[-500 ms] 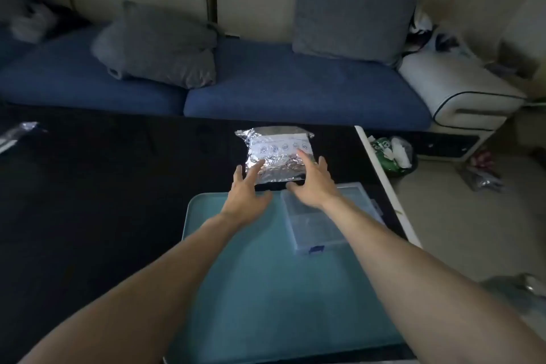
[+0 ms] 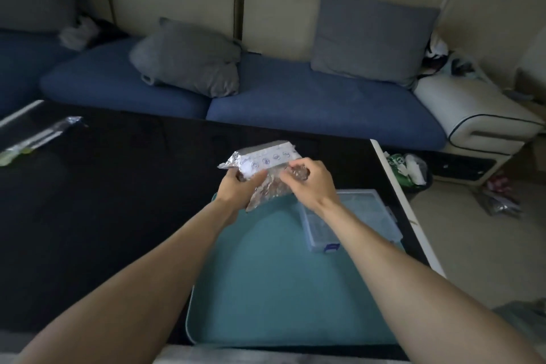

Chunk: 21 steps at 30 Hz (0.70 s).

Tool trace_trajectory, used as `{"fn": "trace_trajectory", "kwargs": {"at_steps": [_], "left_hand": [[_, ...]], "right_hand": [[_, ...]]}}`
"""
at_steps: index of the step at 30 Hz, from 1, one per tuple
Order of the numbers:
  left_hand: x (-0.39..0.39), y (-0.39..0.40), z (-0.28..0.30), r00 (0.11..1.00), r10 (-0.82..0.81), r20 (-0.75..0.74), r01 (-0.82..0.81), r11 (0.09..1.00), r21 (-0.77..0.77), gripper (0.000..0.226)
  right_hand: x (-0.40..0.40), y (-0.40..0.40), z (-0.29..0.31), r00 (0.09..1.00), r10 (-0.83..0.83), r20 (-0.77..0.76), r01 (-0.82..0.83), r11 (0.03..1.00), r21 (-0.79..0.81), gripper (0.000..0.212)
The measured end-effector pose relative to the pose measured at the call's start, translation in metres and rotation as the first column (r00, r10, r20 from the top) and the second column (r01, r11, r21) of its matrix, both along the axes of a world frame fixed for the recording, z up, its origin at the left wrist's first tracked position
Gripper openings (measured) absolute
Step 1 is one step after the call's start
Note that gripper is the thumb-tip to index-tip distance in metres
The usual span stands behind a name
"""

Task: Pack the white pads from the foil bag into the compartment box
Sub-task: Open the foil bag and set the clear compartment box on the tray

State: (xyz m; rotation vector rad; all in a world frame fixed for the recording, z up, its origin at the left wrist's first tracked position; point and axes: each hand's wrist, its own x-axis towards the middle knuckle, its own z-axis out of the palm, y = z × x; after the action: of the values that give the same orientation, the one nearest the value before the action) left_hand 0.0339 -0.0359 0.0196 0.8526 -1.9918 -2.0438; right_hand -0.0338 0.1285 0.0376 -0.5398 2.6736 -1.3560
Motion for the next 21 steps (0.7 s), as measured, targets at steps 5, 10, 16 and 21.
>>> {"fn": "trace_trajectory", "kwargs": {"at_steps": [5,10,16,21], "left_hand": [[0.063,-0.013,0.019,0.996,0.048,-0.081,-0.045,0.998,0.042,0.068],[0.117,-0.009,0.027,0.966,0.151,-0.211,-0.109,0.974,0.2,0.068],[0.138,0.001,0.039,0.943,-0.078,-0.324,0.043,0.992,-0.115,0.036],[0.121,-0.007,0.032,0.932,-0.141,-0.333,-0.012,0.908,-0.418,0.034]], "right_hand": [[0.053,0.003,0.01,0.999,0.031,0.01,-0.031,0.999,-0.019,0.043],[0.103,0.012,0.012,0.966,0.142,0.214,-0.155,0.987,0.047,0.069],[0.121,0.025,0.002,0.931,0.092,0.353,-0.083,0.996,-0.04,0.064],[0.102,0.033,0.0,0.992,-0.128,0.017,0.129,0.98,-0.151,0.077]]}}
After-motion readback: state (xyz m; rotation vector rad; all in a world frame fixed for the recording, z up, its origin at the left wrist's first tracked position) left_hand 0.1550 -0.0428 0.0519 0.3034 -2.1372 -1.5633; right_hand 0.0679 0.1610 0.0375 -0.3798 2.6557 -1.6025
